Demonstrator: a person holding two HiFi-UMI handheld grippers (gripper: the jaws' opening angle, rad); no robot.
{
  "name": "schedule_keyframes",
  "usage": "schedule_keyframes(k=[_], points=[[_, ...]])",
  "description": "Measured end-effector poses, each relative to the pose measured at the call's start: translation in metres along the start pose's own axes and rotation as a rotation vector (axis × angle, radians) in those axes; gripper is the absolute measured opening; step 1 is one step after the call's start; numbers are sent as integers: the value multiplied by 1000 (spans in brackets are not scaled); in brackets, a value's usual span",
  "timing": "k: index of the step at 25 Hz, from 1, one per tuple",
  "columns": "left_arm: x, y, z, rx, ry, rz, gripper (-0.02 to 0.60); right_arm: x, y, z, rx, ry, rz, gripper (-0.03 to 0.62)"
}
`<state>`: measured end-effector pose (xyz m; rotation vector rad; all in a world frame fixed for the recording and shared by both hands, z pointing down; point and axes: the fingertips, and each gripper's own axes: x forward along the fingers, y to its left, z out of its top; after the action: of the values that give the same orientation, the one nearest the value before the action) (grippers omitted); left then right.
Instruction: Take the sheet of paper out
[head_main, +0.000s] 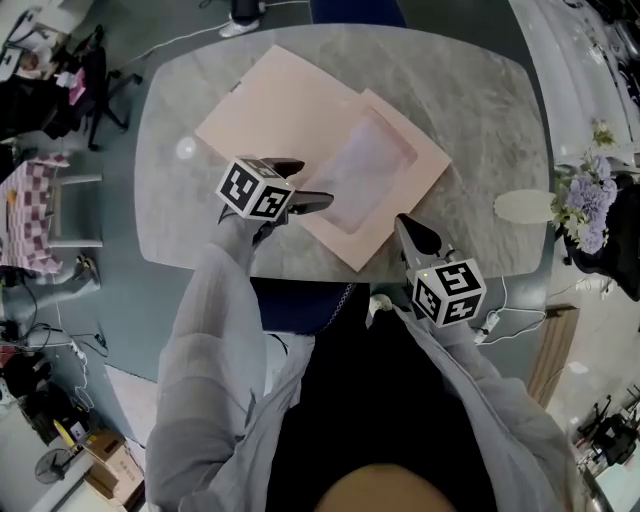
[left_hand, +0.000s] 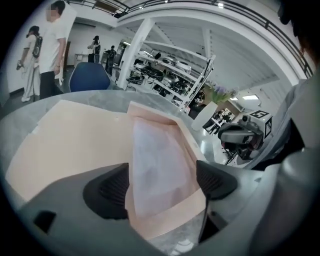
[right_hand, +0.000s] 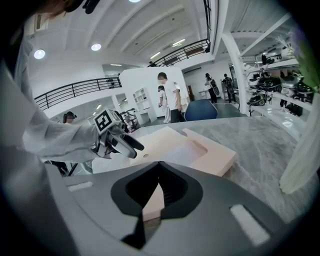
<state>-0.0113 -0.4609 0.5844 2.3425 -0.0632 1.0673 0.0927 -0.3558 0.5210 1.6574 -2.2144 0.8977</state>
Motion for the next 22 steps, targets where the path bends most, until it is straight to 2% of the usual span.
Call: schedule_keyframes(k=[8,15,22], points=[[29,26,-23,33,187,35,360,4,-5,-6,12,14,-15,11],[45,32,-39,40,262,38,353,1,-14,-11,32,14,-40,11],[50,37,-43,109,316,136,311,-1,-21,-14,42,15,-53,11]])
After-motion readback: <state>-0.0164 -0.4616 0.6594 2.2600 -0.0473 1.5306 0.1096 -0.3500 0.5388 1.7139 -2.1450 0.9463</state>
